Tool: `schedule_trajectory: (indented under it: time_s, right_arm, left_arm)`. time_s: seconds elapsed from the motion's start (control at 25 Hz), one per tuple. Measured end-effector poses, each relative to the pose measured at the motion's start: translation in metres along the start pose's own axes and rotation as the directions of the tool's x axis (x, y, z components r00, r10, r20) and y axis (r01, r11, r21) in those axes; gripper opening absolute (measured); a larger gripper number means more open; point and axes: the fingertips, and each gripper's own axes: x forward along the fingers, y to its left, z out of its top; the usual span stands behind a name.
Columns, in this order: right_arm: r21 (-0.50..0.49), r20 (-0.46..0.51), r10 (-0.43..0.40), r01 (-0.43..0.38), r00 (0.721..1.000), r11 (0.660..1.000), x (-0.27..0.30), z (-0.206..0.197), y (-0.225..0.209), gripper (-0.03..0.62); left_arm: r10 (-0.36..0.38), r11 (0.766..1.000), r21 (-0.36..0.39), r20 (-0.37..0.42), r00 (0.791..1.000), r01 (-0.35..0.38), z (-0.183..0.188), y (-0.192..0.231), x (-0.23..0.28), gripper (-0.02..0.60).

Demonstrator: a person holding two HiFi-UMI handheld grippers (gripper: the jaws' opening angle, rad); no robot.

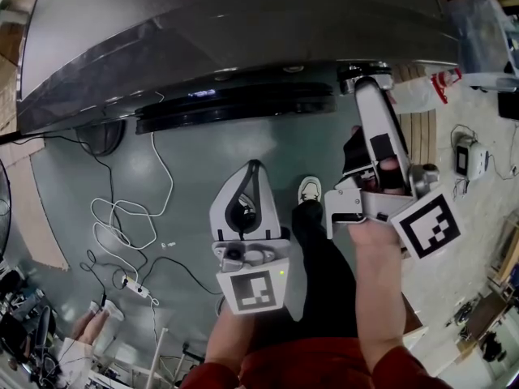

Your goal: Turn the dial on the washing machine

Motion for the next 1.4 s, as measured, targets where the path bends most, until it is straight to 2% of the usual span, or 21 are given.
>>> schedule_trajectory:
  time_s: [0.44,0.64,0.76,1.0,1.08,1.2,1.4]
  right_arm:
    - [0.074,-0.022,0.031,-0.029,0.999,0.997,0.000,-0.002,0.000,0.290]
    - [0.099,-0.044,0.009,-0.004,0.999,0.995,-0.014,-0.007,-0.004,0.319]
    - [0.108,-0.082,-0.009,0.018,0.997,0.994,-0.029,-0.016,-0.006,0.319]
    - [0.059,-0.209,-0.047,0.060,0.977,0.996,-0.064,-0.036,-0.002,0.319]
    - [0.017,-0.242,-0.049,0.055,0.969,0.998,-0.075,-0.040,0.008,0.318]
    - [-0.120,-0.290,-0.063,0.029,0.955,0.992,-0.091,-0.043,0.031,0.318]
    - [-0.362,-0.348,-0.087,-0.048,0.933,0.931,-0.114,-0.036,0.075,0.318]
  left_arm:
    - [0.016,1.000,0.002,-0.001,1.000,-0.016,0.012,0.000,-0.001,0.009]
    - [0.025,0.999,-0.027,-0.003,1.000,-0.025,0.029,-0.001,-0.004,0.009]
    - [0.035,0.999,-0.031,-0.028,0.999,-0.036,0.037,0.000,-0.009,0.009]
    - [0.065,0.997,-0.030,-0.082,0.994,-0.068,0.063,0.007,-0.024,0.009]
    - [0.067,0.997,-0.023,-0.093,0.993,-0.069,0.078,0.008,-0.027,0.009]
    - [0.060,0.998,-0.008,-0.100,0.993,-0.061,0.102,0.009,-0.035,0.009]
    - [0.023,1.000,0.010,-0.093,0.995,-0.022,0.145,0.003,-0.048,0.009]
